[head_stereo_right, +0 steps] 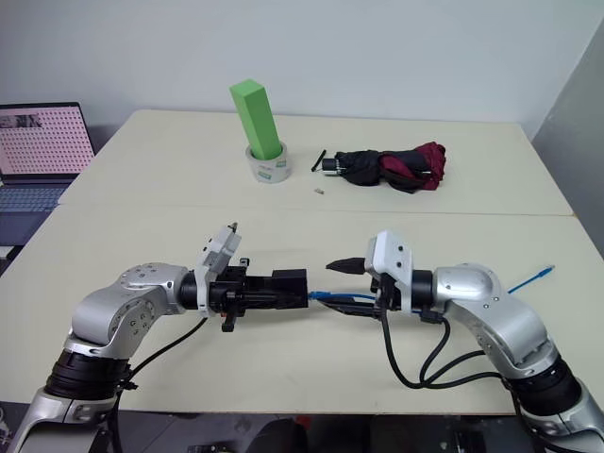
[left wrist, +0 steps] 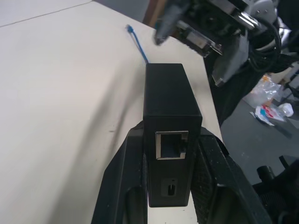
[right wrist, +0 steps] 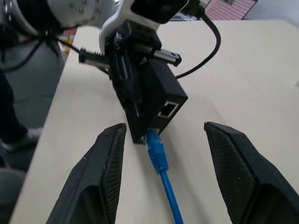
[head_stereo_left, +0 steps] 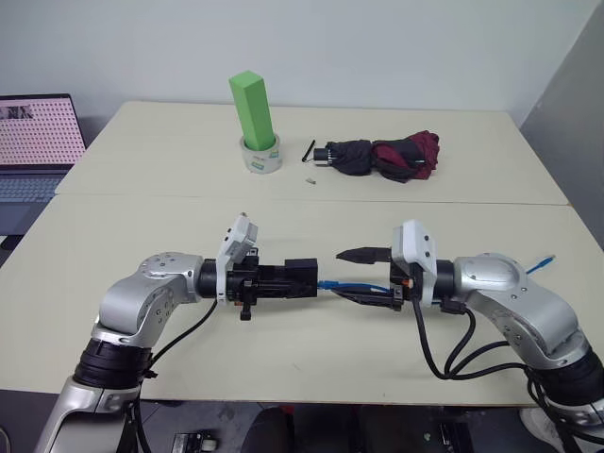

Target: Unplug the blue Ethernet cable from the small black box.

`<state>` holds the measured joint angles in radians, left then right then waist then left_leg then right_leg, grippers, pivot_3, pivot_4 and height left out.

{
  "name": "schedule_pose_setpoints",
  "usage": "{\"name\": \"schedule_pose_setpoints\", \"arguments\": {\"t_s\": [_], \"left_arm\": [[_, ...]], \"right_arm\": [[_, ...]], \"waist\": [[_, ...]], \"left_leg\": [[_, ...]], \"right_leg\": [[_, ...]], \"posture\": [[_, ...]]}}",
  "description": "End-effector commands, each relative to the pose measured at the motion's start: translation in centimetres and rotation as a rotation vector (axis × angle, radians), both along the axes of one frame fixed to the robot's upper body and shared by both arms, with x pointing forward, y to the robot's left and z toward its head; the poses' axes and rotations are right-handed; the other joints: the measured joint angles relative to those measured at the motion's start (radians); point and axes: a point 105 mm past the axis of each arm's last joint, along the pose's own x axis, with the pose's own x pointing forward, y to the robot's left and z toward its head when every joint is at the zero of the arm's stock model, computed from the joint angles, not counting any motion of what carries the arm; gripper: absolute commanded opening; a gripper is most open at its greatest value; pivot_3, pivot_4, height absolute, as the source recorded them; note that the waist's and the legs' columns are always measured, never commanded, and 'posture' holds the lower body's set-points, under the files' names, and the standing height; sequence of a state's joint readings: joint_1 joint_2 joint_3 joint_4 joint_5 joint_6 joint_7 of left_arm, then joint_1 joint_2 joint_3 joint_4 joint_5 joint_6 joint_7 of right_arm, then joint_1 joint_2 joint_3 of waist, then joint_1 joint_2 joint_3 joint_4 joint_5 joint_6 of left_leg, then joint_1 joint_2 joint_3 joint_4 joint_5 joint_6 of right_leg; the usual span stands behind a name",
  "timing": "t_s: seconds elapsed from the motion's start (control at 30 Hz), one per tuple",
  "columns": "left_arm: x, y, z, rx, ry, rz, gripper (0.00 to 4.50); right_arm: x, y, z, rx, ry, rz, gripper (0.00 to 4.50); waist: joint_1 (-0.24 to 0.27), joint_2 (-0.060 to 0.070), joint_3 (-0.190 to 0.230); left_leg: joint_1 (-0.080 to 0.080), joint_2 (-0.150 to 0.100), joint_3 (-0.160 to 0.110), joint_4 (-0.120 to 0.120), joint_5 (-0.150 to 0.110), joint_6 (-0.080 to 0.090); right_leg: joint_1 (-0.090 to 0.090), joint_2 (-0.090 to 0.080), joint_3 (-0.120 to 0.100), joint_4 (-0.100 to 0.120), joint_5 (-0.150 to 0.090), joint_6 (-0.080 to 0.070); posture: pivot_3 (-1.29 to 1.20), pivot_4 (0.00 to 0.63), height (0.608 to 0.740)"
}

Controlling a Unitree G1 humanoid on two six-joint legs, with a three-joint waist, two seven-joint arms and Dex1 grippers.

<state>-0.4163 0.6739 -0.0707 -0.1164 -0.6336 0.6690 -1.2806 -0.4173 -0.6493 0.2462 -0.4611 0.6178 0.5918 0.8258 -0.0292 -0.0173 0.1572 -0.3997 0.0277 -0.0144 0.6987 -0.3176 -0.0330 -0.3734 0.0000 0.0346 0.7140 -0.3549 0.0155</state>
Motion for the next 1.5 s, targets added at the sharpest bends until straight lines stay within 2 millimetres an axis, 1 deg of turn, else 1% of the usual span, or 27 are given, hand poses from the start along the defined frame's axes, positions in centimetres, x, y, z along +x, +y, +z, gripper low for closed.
{"name": "schedule_pose_setpoints", "arguments": {"t_s": [0.03, 0.13, 0.23, 0.67, 0.77, 0.9, 1.07, 1.1, 1.37, 1.5], "left_arm": [[-0.4, -0.5, 1.6, -0.015, -0.063, -0.049, 0.79], [-0.5, -0.6, 1.8, -0.019, -0.071, -0.054, 0.79], [-0.6, -0.6, 1.9, -0.02, -0.073, -0.056, 0.79], [-0.9, -0.7, 1.8, -0.022, -0.074, -0.055, 0.79], [-0.9, -0.7, 1.8, -0.023, -0.073, -0.054, 0.79], [-1.0, -0.8, 1.7, -0.022, -0.072, -0.056, 0.79], [-1.3, -0.8, 1.6, -0.019, -0.07, -0.071, 0.79], [-1.4, -0.9, 1.6, -0.019, -0.069, -0.076, 0.79], [-1.7, -0.9, 1.5, -0.02, -0.066, -0.091, 0.79], [-1.5, -0.1, 0.6, 0.035, -0.089, -0.071, 0.79]], "right_arm": [[-0.2, 0.3, 0.7, 0.028, 0.085, 0.008, 2.81], [-0.2, 0.6, 0.3, 0.037, 0.156, 0.019, 2.81], [-0.4, 0.7, 0.1, 0.033, 0.186, 0.031, 2.81], [0.2, 0.7, -0.4, 0.022, 0.231, 0.028, 2.81], [0.2, 0.7, -0.6, 0.012, 0.232, 0.033, 2.32], [0.1, 0.7, -0.7, 0.011, 0.232, 0.039, 1.25], [0.1, 0.7, -0.7, 0.003, 0.233, 0.052, 0.1], [0.1, 0.7, -0.7, 0.001, 0.234, 0.054, 0.04], [0.3, 0.7, -0.5, -0.004, 0.239, 0.068, 0.05], [0.6, -0.5, -0.9, -0.036, 0.255, 0.054, 0.05]], "waist": [[0.001, 0.0, 0.0], [0.0, 0.0, 0.0], [-0.001, 0.0, 0.0], [-0.001, 0.0, 0.0], [-0.001, 0.0, 0.0], [-0.001, 0.0, 0.0], [-0.001, 0.0, 0.0], [-0.001, 0.0, 0.0], [-0.001, 0.0, 0.0], [-0.001, 0.0, 0.0]], "left_leg": [[0.0, 0.0, 0.0, 0.0, 0.0, 0.0], [0.0, -0.001, 0.0, 0.0, 0.0, 0.0], [0.0, -0.001, 0.0, 0.0, 0.0, 0.0], [0.0, -0.001, 0.0, 0.0, 0.0, 0.0], [0.0, -0.001, 0.0, 0.0, 0.0, 0.0], [0.0, -0.001, 0.0, 0.0, 0.0, 0.0], [0.0, -0.001, 0.0, 0.0, 0.0, 0.0], [0.0, -0.001, 0.0, 0.0, 0.0, 0.0], [0.0, -0.001, 0.0, 0.0, 0.0, 0.0], [0.0, -0.001, 0.0, 0.0, 0.0, 0.0]], "right_leg": [[0.0, 0.0, 0.0, 0.0, 0.0, 0.0], [0.0, -0.001, 0.0, -0.001, 0.0, 0.0], [0.0, -0.001, 0.0, 0.0, 0.0, 0.0], [0.0, -0.001, 0.0, 0.0, 0.0, 0.0], [0.0, -0.001, 0.0, 0.0, 0.0, 0.0], [0.0, -0.001, 0.0, 0.0, 0.0, 0.0], [0.0, -0.001, 0.0, 0.0, 0.0, 0.0], [0.0, -0.001, 0.0, -0.001, 0.0, 0.0], [0.0, -0.001, 0.0, -0.001, 0.0, 0.0], [0.0, -0.001, 0.0, -0.001, 0.0, 0.0]], "posture": [[0.0, 0.15, 0.74], [0.0, 0.15, 0.74], [0.0, 0.15, 0.74], [0.0, 0.15, 0.74], [0.0, 0.15, 0.74], [0.0, 0.15, 0.74], [0.0, 0.15, 0.74], [0.0, 0.15, 0.74], [0.0, 0.15, 0.74], [0.0, 0.15, 0.74]]}}
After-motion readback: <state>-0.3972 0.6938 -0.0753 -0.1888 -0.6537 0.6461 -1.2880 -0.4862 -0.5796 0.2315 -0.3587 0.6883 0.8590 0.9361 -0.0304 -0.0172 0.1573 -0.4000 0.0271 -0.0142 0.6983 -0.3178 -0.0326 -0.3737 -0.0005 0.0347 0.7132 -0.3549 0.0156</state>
